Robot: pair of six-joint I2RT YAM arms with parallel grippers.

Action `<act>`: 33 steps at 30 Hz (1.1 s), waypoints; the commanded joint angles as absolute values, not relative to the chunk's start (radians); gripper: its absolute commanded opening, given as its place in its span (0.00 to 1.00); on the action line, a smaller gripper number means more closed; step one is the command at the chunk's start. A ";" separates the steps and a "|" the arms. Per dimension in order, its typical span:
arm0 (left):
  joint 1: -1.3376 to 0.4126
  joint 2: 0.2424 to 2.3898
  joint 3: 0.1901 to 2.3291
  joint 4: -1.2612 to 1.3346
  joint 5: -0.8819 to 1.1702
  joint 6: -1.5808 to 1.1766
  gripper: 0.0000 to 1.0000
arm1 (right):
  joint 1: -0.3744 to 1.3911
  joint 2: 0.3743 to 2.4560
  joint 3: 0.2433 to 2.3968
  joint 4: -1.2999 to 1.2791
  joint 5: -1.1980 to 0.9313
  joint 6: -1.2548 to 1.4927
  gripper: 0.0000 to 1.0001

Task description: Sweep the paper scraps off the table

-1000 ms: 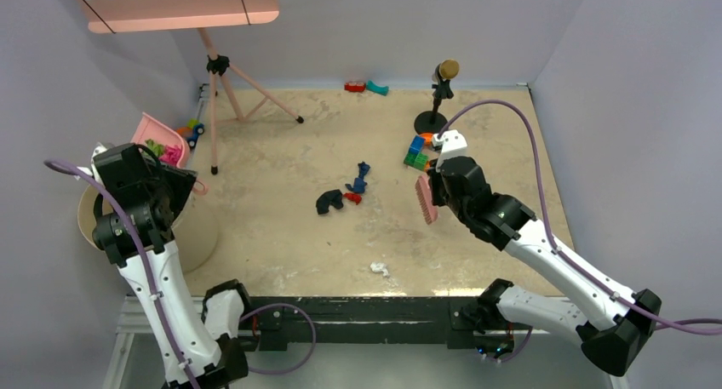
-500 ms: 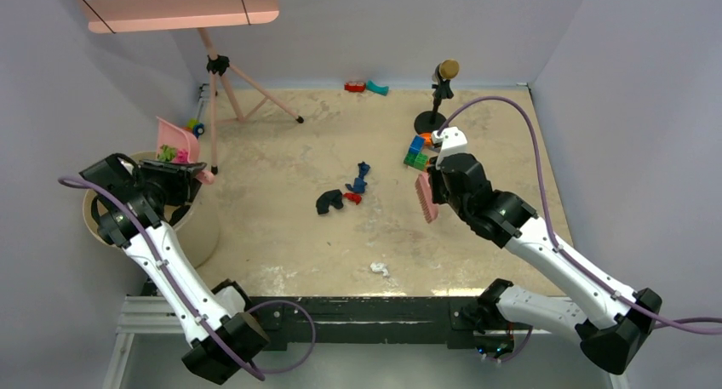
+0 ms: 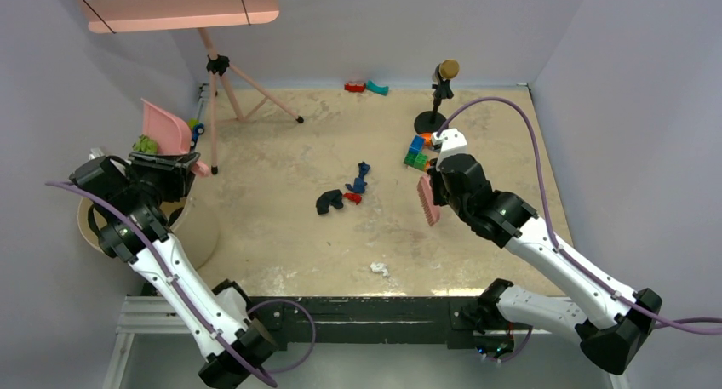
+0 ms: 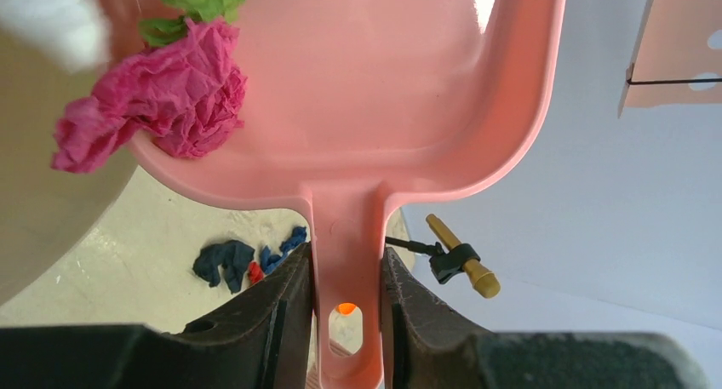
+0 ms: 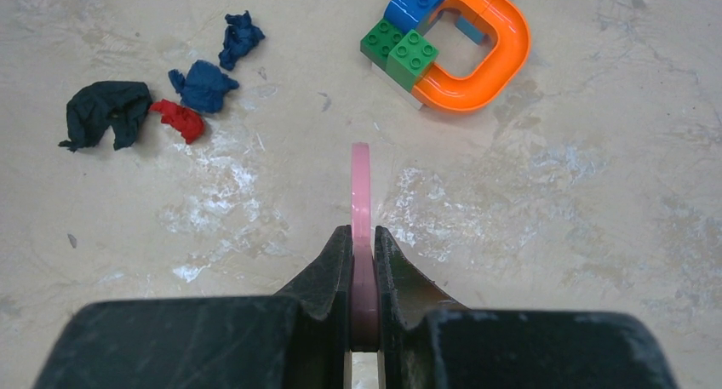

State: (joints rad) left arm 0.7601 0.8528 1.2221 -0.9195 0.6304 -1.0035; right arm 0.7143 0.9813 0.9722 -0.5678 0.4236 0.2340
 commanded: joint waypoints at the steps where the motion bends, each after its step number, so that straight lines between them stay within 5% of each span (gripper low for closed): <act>1: 0.769 0.820 1.180 -0.886 0.627 -1.038 0.00 | 0.715 0.980 1.010 -0.542 0.411 0.232 0.00; 8: 0.771 0.781 1.081 -0.871 0.604 -1.120 0.00 | 0.715 0.976 1.013 -0.547 0.411 0.229 0.00; 16: 0.771 0.786 1.228 -0.963 0.493 -1.066 0.00 | 0.714 0.978 1.011 -0.544 0.410 0.227 0.00; 25: 0.772 0.783 1.063 -0.908 0.588 -1.159 0.00 | 0.715 0.983 1.020 -0.549 0.404 0.229 0.00; 33: 0.776 0.842 1.250 -0.961 0.559 -1.140 0.00 | 0.715 0.968 1.016 -0.561 0.414 0.225 0.00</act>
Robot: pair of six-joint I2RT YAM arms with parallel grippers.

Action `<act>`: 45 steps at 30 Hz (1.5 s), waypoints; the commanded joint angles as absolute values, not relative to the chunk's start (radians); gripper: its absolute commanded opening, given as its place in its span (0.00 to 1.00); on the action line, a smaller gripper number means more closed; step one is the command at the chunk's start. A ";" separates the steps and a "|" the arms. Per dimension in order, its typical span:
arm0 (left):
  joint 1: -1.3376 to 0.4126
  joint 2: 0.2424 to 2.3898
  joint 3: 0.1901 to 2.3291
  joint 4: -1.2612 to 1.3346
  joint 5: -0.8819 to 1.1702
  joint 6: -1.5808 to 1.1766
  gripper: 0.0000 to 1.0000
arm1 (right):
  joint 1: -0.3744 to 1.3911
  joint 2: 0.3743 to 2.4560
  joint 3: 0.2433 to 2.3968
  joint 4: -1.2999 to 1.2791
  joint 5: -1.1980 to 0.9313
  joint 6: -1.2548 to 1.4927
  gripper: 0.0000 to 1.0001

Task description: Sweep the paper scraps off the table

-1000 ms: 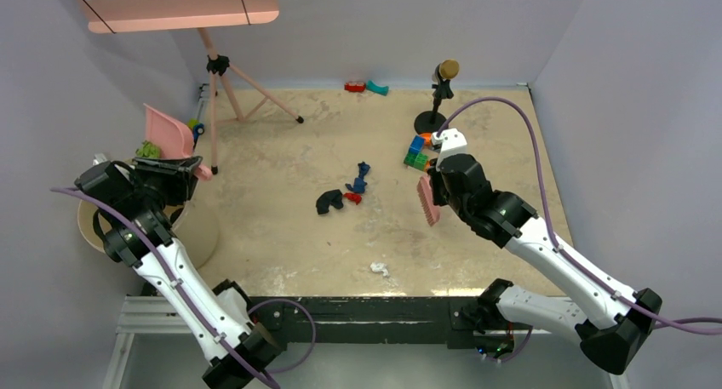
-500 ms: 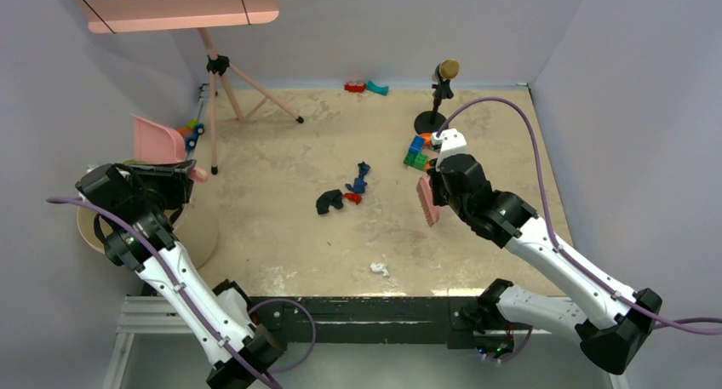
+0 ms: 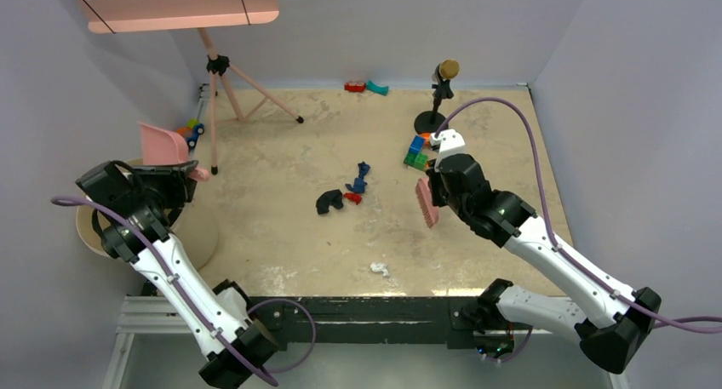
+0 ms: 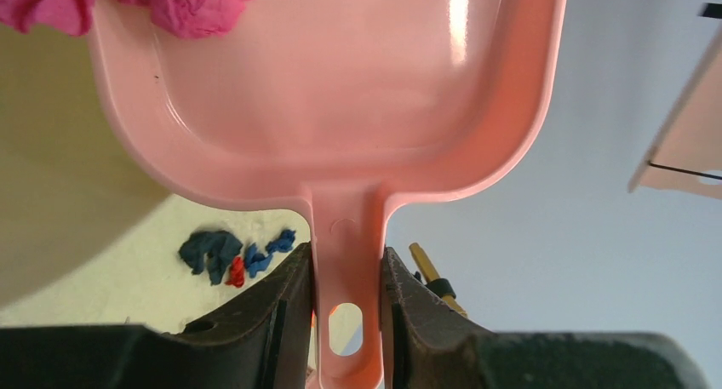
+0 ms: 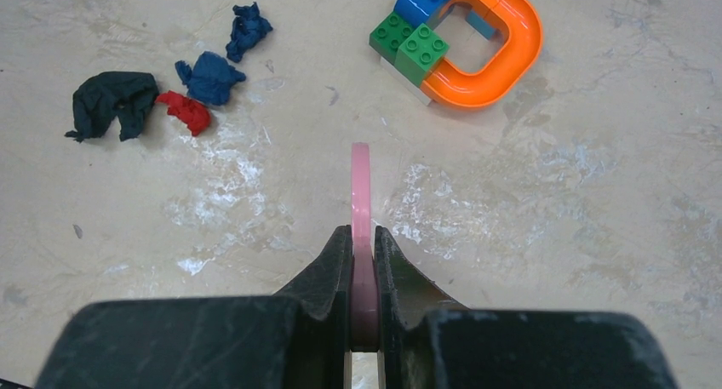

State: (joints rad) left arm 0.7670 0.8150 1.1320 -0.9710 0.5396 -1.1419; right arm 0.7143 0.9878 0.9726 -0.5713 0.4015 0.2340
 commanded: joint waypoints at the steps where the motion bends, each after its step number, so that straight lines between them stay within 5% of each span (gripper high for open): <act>1: 0.777 0.848 1.253 -0.962 0.564 -1.144 0.00 | 0.715 0.966 1.013 -0.559 0.415 0.225 0.00; 10: 0.809 0.824 1.087 -0.850 0.735 -1.294 0.00 | 0.714 0.978 1.024 -0.560 0.406 0.223 0.00; 23: 0.778 0.822 1.368 -1.099 0.429 -0.991 0.00 | 0.715 0.974 1.012 -0.543 0.388 0.228 0.00; 34: 0.340 0.855 1.433 -1.021 0.367 -0.736 0.00 | 0.716 0.992 1.056 -0.489 -0.083 0.272 0.00; 39: 0.130 0.898 1.421 -1.053 0.251 -0.601 0.00 | 0.719 1.053 1.131 -0.773 -0.010 0.418 0.00; 43: 0.015 0.913 1.341 -1.031 0.256 -0.524 0.00 | 0.761 0.971 1.035 -0.748 -0.404 0.225 0.00; 45: 0.008 0.905 1.275 -0.997 0.299 -0.493 0.00 | 0.865 0.911 0.988 -0.715 -0.437 0.145 0.00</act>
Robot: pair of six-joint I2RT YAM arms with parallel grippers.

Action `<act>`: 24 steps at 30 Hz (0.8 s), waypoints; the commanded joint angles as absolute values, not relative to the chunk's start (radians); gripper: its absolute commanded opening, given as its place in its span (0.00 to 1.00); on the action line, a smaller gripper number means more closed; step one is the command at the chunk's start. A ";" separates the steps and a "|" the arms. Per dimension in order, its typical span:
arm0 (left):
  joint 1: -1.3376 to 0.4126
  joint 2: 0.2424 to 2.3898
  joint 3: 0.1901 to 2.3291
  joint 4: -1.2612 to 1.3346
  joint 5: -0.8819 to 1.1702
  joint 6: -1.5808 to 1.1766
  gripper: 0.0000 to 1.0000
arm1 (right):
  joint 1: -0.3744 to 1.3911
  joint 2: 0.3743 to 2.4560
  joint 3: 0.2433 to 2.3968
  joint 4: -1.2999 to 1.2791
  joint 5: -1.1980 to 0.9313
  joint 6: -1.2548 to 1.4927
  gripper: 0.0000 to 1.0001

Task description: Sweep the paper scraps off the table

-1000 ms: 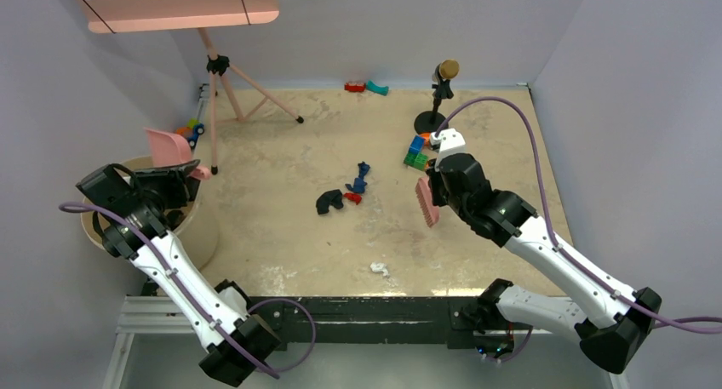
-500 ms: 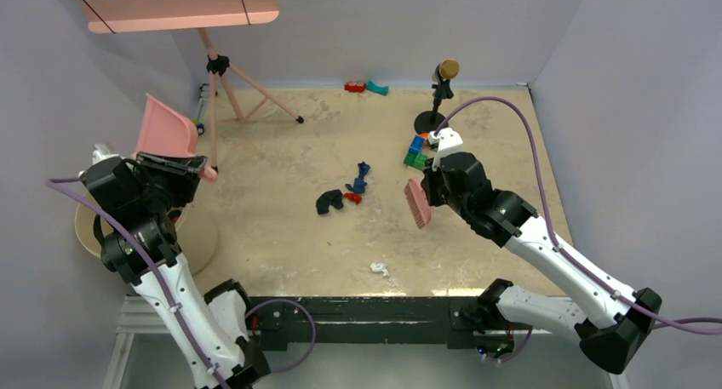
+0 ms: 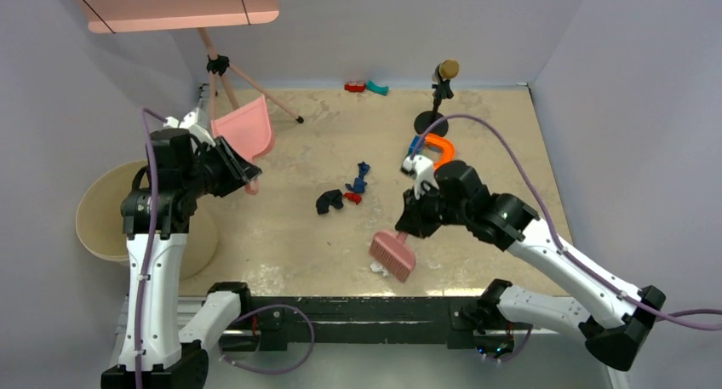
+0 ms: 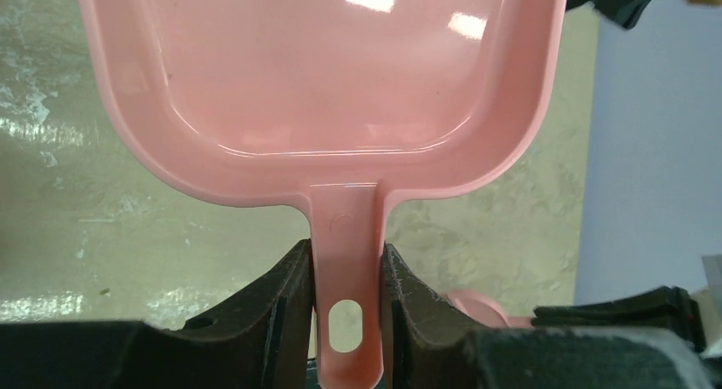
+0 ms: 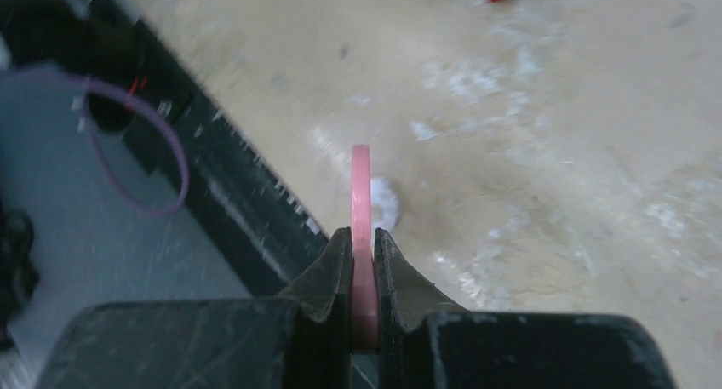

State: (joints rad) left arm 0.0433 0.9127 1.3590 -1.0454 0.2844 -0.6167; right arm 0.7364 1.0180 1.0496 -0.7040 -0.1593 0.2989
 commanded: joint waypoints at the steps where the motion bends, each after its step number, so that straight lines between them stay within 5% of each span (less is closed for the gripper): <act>1: -0.014 0.888 1.238 -0.977 0.314 -0.490 0.00 | 0.903 0.877 0.957 -0.696 -0.399 0.150 0.00; 8: -0.019 0.768 1.043 -0.884 0.335 -0.450 0.00 | 0.914 0.714 0.815 -0.409 -0.391 0.035 0.00; 24: -0.018 0.727 0.942 -0.896 0.370 -0.377 0.00 | 0.914 1.138 0.895 -0.455 -0.401 -0.466 0.00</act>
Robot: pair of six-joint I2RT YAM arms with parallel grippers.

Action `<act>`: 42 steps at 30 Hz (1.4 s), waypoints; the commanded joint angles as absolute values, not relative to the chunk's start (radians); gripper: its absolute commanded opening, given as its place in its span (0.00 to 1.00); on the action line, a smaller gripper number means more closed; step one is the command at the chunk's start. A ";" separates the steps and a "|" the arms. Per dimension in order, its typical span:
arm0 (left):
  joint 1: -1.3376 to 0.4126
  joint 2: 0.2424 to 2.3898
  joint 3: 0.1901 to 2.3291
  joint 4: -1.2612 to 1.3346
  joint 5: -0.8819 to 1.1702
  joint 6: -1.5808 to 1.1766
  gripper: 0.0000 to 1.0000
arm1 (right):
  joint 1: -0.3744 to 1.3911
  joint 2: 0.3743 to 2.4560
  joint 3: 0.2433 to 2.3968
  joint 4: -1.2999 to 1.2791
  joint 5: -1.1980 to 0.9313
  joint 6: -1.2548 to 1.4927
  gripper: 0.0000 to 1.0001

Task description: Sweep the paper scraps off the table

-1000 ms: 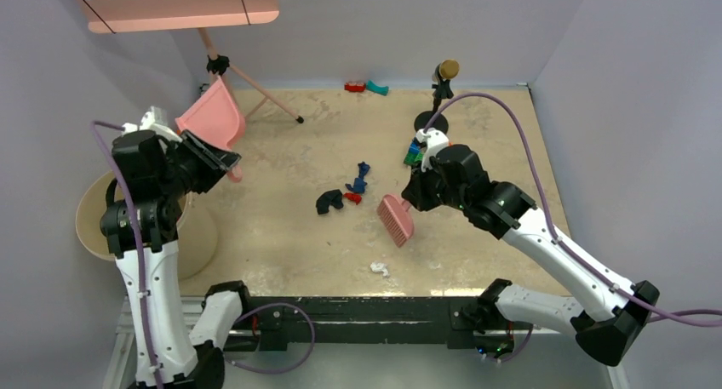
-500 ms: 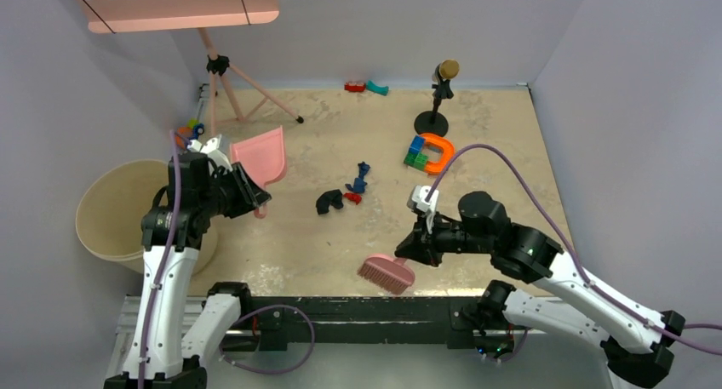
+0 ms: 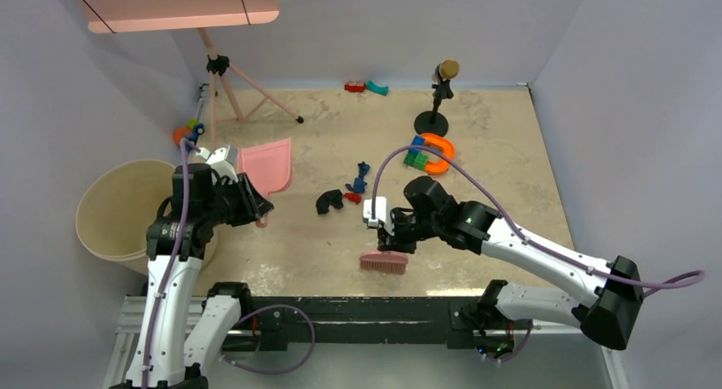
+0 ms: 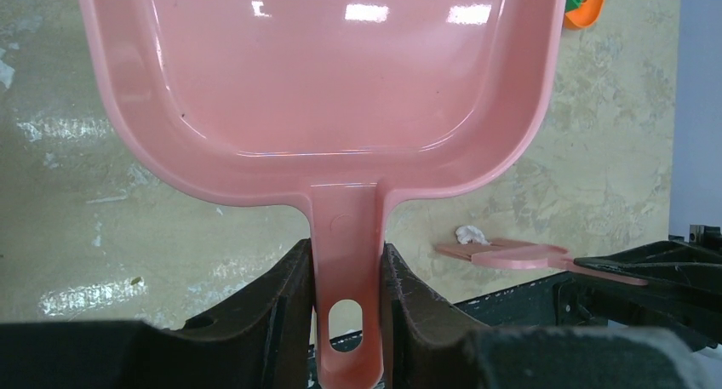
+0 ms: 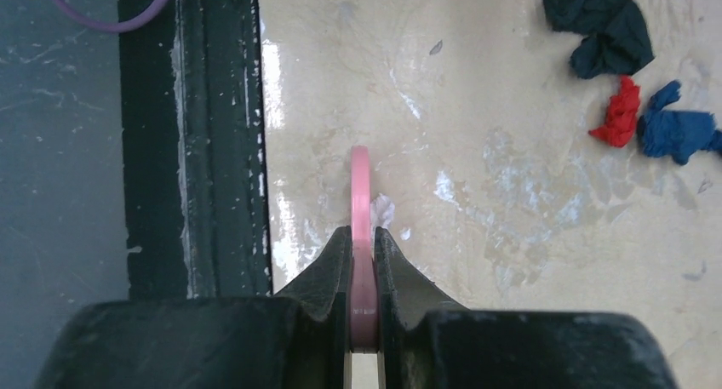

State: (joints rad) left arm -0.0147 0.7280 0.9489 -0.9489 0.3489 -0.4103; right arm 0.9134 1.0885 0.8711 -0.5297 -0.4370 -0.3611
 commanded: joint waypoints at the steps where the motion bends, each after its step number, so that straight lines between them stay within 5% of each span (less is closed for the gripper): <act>1: -0.019 0.728 0.938 -0.893 0.370 -0.376 0.00 | 0.914 1.164 0.898 -0.415 -0.355 -0.463 0.00; 9: -0.019 0.738 0.902 -0.879 0.362 -0.371 0.00 | 0.912 1.411 1.064 -0.223 -0.049 -0.563 0.00; 20: -0.019 0.733 0.881 -0.858 0.387 -0.364 0.00 | 0.907 1.467 1.383 -0.314 -0.105 -0.529 0.00; 27: -0.019 0.726 0.879 -0.864 0.308 -0.366 0.00 | 0.907 1.626 1.549 -0.249 0.053 -0.047 0.00; 33: -0.019 0.687 0.886 -0.891 0.182 -0.380 0.00 | 0.904 1.897 1.882 -0.419 -0.110 0.376 0.00; 42: -0.020 0.711 0.871 -0.885 0.173 -0.385 0.00 | 0.849 1.965 1.778 -0.327 -0.066 0.624 0.00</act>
State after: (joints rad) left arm -0.0147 0.6765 0.8783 -0.9089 0.1745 -0.3992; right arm 0.8886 2.0029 1.8111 -0.3515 -0.1215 0.4656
